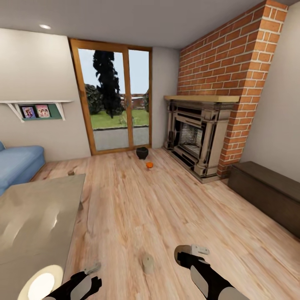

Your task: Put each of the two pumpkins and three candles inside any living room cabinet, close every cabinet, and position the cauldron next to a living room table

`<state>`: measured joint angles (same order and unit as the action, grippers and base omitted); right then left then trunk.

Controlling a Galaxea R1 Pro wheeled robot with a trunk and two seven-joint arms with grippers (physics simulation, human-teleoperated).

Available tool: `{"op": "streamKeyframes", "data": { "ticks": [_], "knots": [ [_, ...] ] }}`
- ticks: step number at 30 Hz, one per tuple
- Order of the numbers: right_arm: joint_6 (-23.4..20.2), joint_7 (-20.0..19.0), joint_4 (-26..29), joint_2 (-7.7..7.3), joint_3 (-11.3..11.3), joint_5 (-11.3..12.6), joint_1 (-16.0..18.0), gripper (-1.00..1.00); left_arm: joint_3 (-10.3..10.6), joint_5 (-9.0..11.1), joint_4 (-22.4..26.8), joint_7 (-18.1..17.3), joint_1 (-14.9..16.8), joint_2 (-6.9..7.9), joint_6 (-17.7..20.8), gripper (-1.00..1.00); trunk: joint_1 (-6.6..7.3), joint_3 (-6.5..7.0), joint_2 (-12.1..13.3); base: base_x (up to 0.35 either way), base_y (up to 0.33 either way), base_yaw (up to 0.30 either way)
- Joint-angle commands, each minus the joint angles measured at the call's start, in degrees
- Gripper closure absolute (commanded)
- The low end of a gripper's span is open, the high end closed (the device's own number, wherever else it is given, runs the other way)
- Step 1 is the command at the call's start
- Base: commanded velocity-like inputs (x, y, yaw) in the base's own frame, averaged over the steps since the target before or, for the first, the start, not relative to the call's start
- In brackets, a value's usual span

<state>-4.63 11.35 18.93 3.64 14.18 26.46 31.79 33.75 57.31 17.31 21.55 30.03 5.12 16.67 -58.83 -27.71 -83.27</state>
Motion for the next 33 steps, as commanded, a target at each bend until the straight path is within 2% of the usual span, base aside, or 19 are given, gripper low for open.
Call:
{"op": "streamKeyframes", "data": {
  "ticks": [1,14,33],
  "knots": [
    [-0.29,0.51,0.15,-0.04,0.49,0.35,0.03,1.00,0.44,0.43,0.18,0.42,0.02,0.07,0.21,-1.00,-0.02,-0.06,-0.03,0.238,0.019,0.000],
    [-0.29,0.51,0.15,-0.04,0.49,0.35,0.03,1.00,0.44,0.43,0.18,0.42,0.02,0.05,0.21,-1.00,-0.02,-0.06,-0.03,0.175,0.003,0.000],
    [-0.29,0.51,0.15,-0.04,0.49,0.35,0.03,1.00,0.45,0.43,0.18,0.42,0.02,0.13,0.21,-1.00,-0.02,-0.06,-0.03,0.274,-0.027,0.000]
  ]
}}
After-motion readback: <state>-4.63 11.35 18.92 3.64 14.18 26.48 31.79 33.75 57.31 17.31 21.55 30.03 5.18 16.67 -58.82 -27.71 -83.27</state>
